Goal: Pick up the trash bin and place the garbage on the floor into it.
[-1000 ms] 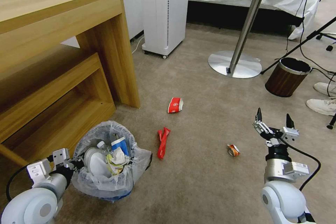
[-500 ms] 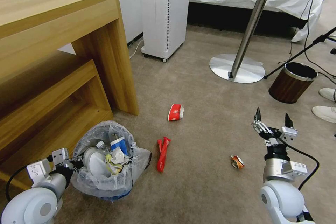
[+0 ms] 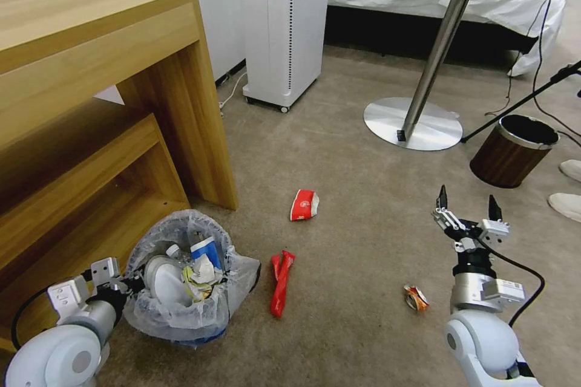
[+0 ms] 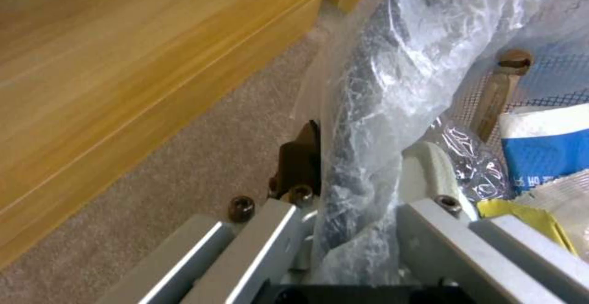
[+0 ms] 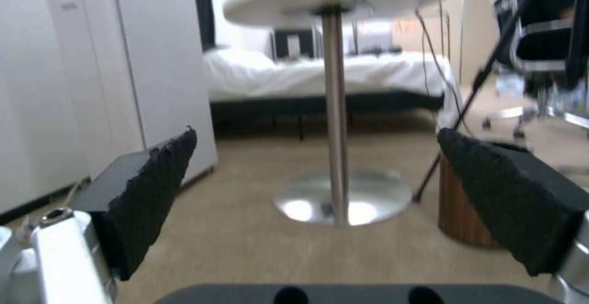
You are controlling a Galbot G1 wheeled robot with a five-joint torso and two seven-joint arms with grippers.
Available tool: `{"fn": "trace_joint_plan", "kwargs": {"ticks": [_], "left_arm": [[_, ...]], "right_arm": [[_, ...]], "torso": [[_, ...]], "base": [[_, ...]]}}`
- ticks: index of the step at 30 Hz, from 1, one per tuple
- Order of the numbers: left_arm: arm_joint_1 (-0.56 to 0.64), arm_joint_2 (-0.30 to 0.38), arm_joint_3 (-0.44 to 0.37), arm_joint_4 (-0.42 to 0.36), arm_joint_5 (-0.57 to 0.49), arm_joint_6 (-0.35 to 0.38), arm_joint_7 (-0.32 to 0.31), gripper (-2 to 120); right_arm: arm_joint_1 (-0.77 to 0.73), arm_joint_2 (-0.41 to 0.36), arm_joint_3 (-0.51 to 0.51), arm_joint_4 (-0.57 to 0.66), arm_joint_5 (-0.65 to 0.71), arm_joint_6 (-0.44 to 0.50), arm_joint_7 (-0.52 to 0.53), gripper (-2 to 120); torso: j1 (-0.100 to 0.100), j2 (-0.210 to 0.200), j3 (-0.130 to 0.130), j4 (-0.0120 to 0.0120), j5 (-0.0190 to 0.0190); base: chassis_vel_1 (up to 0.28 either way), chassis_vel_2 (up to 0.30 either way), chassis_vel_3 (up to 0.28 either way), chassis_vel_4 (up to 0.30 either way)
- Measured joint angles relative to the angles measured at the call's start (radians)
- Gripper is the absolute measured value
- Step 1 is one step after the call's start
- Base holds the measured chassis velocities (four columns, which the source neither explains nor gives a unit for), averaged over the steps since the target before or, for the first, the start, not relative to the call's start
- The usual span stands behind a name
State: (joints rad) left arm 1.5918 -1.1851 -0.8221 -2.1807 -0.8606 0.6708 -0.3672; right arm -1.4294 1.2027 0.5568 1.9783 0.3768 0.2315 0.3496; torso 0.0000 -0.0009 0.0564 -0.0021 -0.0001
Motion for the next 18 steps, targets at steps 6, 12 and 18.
{"fn": "trace_joint_plan", "kwargs": {"ticks": [6,12,18], "left_arm": [[0.006,-0.017,0.002,0.0,0.016,-0.003,0.008,1],[0.01,-0.036,0.003,0.0,0.034,-0.01,0.017,1],[0.02,-0.057,0.002,-0.004,0.054,-0.014,0.02,1]], "right_arm": [[0.032,-0.023,-0.067,0.035,0.141,-0.131,0.073,100],[0.099,-0.08,-0.145,0.01,0.295,-0.262,0.15,100],[0.256,-0.093,-0.282,-0.052,0.493,-0.392,0.231,100]], "torso": [[0.0,0.0,0.0,0.0,0.0002],[0.0,0.0,0.0,-0.0001,0.0003],[0.0,0.0,0.0,0.0,0.0]], "base": [[0.0,0.0,0.0,0.0],[0.0,0.0,0.0,0.0],[0.0,0.0,0.0,0.0]]}}
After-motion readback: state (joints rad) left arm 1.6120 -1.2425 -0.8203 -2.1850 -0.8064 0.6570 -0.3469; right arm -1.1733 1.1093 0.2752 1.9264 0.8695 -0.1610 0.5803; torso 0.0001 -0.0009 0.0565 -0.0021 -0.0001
